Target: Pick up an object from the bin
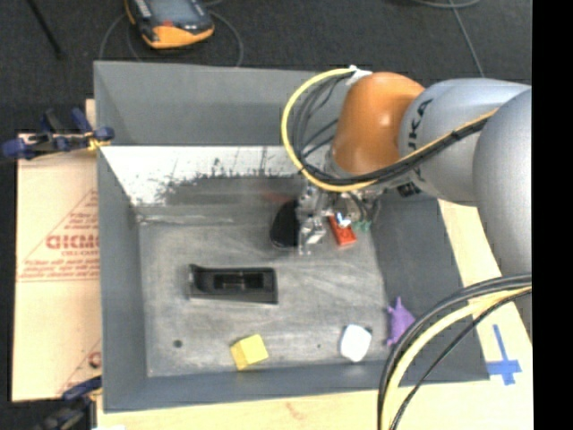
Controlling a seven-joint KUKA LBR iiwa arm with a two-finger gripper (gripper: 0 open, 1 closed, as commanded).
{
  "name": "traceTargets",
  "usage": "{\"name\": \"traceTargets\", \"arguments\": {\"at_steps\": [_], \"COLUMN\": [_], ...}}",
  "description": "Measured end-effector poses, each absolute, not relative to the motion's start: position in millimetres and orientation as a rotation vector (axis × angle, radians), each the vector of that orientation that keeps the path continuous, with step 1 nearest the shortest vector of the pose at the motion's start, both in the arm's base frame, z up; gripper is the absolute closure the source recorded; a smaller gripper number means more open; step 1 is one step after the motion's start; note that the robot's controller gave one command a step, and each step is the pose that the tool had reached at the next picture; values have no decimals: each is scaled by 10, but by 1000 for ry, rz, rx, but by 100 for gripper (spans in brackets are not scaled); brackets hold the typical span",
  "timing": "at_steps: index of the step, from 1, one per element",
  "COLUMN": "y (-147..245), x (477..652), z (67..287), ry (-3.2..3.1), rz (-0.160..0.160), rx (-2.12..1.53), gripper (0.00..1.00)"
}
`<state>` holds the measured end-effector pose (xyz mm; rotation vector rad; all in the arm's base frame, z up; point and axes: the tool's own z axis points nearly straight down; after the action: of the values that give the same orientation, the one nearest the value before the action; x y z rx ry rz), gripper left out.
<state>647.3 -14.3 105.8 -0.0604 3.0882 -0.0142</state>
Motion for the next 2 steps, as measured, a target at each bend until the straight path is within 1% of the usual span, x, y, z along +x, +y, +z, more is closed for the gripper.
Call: {"name": "traceTargets", "arguments": {"at_steps": [2], "y": [-142], "x": [6473], "z": [1058], "ry": [3088], "rz": [-14], "rx": [-61], "gripper": [100]}}
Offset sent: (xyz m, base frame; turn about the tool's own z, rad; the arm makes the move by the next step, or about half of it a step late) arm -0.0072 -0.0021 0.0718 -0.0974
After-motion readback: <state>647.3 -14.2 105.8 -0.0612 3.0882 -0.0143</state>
